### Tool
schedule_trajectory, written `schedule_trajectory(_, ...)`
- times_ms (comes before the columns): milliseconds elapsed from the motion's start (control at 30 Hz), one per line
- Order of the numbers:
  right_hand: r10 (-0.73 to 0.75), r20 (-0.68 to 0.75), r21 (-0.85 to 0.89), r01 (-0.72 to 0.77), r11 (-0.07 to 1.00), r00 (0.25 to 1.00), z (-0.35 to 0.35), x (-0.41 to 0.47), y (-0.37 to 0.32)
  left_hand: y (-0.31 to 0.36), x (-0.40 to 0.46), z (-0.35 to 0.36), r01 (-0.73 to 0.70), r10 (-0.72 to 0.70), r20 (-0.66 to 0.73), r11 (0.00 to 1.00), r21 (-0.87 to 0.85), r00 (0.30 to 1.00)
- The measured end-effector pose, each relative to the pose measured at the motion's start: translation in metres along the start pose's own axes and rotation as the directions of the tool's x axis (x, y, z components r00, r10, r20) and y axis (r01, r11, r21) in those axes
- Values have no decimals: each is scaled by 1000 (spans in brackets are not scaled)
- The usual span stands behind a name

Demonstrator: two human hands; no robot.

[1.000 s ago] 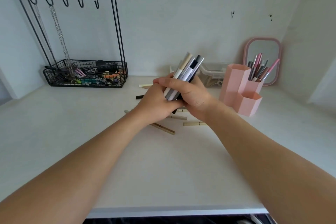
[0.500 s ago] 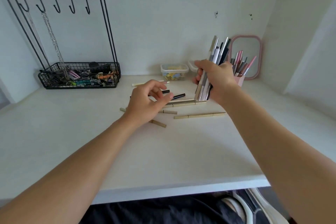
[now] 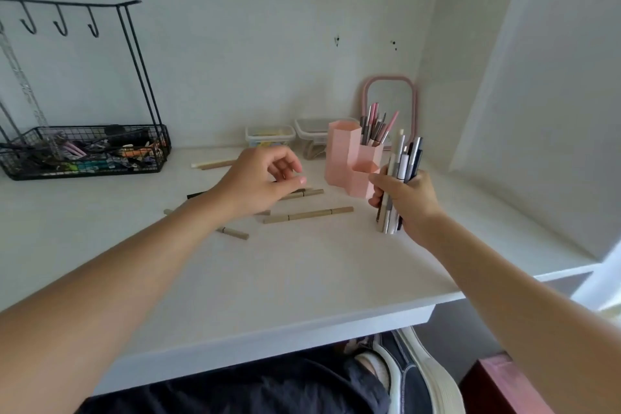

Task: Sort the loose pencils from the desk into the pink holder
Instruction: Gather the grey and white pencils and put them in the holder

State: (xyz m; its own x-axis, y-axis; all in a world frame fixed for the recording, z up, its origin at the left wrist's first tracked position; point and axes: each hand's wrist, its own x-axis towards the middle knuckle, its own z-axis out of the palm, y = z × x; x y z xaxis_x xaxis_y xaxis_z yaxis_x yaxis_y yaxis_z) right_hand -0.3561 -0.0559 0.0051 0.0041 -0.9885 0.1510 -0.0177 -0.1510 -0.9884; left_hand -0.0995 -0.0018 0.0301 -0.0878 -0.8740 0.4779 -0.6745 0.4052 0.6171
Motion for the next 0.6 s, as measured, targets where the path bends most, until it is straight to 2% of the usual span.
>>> schedule_trajectory(233,-39,40,-27,40,999,998,12,5,-14,-2,24,32,27,-42,-125,992,-120,991)
schedule_trajectory(333,-137,10,41,136,990,991,27,23,-55,-19,15,38,29,-64,-218,987,-160,974)
schedule_trajectory(433,-238,-30,63,239,969,971,51,55,-97,-31,7,30,18,-49,-222,990,-140,974)
schedule_trajectory(600,-187,-135,92,200,975,973,78,105,-112,-41,6,14,26,-58,-271,993,-118,961)
